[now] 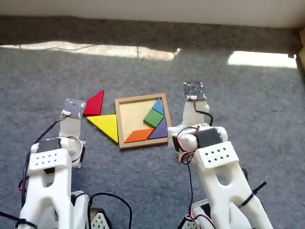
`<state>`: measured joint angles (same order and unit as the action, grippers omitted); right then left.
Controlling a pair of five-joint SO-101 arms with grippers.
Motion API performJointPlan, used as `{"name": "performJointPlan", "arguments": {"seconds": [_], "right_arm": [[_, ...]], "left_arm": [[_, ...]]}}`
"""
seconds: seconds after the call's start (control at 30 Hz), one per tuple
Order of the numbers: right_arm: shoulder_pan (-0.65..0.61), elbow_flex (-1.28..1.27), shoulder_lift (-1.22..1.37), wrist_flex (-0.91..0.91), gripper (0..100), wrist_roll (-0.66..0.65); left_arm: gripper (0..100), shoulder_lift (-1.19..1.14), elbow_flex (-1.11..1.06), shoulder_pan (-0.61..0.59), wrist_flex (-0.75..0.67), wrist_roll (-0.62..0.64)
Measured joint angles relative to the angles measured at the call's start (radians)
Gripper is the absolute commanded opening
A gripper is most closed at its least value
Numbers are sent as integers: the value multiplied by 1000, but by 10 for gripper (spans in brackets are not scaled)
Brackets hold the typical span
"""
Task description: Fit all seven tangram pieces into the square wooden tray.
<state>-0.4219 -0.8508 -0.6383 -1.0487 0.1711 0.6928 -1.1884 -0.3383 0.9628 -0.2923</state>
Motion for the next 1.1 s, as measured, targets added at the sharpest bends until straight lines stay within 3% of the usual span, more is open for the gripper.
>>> {"name": "performJointPlan", "arguments": {"seconds": [0.43, 0.77, 0.93, 1.1], "right_arm": [[-6, 0, 358, 100, 209, 20], [-6, 2, 448, 107, 204, 26], [-3, 2, 450, 106, 134, 26], [-3, 3, 450, 106, 131, 26]], "left_arm": [[64, 2, -11, 0, -9, 0], [64, 2, -18, 0, -12, 0], [64, 2, -18, 0, -12, 0], [64, 2, -18, 0, -12, 0]]}}
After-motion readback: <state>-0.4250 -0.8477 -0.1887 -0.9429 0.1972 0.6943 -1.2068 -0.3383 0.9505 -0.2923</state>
